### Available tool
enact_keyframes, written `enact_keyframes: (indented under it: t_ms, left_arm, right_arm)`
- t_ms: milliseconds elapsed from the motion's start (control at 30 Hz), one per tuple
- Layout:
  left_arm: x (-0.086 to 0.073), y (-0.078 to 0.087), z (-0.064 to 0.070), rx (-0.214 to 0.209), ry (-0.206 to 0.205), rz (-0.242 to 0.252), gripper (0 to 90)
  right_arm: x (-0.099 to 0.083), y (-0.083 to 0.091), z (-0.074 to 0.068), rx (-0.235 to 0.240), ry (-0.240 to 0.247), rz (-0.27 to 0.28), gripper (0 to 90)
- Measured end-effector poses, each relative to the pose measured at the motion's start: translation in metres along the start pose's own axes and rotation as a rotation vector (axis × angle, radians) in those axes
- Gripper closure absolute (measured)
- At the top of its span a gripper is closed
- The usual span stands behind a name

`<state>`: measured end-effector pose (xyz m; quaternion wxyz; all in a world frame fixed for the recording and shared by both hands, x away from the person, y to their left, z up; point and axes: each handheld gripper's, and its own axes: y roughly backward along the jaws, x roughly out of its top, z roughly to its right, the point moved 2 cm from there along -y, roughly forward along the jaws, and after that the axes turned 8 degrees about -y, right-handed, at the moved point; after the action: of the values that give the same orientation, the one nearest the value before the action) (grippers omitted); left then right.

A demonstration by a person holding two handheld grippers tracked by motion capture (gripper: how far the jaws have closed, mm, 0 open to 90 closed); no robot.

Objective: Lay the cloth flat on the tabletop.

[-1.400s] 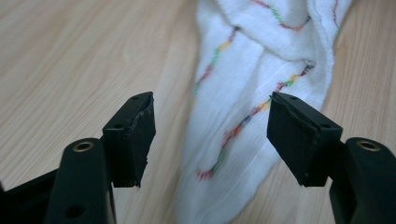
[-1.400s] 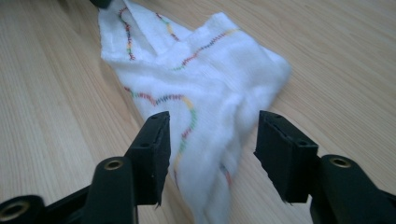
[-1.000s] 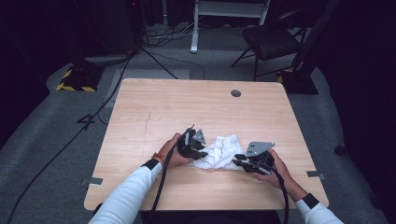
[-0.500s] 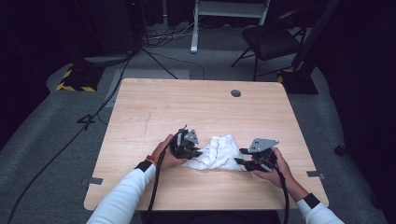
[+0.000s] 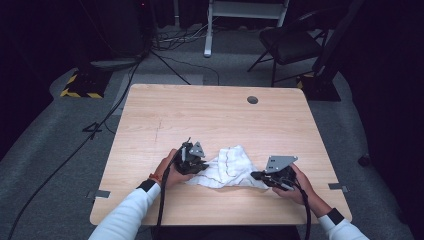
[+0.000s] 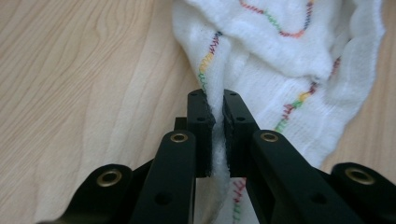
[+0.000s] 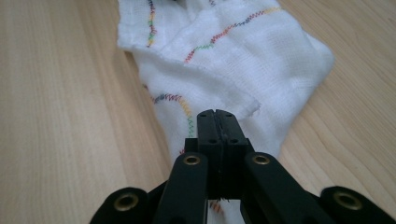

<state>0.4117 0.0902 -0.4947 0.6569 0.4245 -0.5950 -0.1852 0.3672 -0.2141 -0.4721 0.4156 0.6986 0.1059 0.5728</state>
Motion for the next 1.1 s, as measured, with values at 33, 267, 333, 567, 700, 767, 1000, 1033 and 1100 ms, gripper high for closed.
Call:
enact_keyframes:
  t_ms: [33,267,333,567,700,767,1000,1033,1100]
  left_arm:
    - [-0.001,0.001,0.0,-0.001,0.008,0.001,83.6]
    - [-0.012,0.01,0.003,0.01,0.053,0.008,82.5]
    - [-0.017,0.012,0.006,0.016,0.05,0.0,82.6]
    - [-0.03,0.021,0.011,0.037,0.075,-0.01,79.2]
    - [-0.034,0.025,0.007,0.078,0.129,0.001,58.1]
    - [-0.032,0.024,0.004,0.081,0.17,0.032,49.0]
    - [-0.015,0.01,0.005,0.075,0.088,0.021,32.5]
    - [-0.015,0.01,0.005,0.075,0.088,0.021,31.7]
    - [-0.004,0.006,0.0,0.055,0.076,0.048,31.7]
  right_arm:
    - [-0.002,0.002,-0.001,0.013,-0.003,-0.002,90.0]
    - [-0.025,0.014,-0.016,0.095,0.016,-0.025,90.0]
    - [-0.03,0.016,-0.021,0.111,0.028,-0.04,90.0]
    - [-0.04,0.027,-0.02,0.074,-0.003,-0.02,79.3]
    - [-0.036,0.03,-0.014,0.023,-0.033,0.021,74.8]
    - [-0.028,0.025,-0.012,0.007,-0.032,0.036,73.0]
    - [-0.004,-0.006,-0.012,0.015,0.0,0.028,69.9]
    - [0.001,-0.011,-0.013,0.021,0.0,0.033,69.6]
    - [0.009,-0.02,-0.013,0.032,0.008,0.033,66.7]
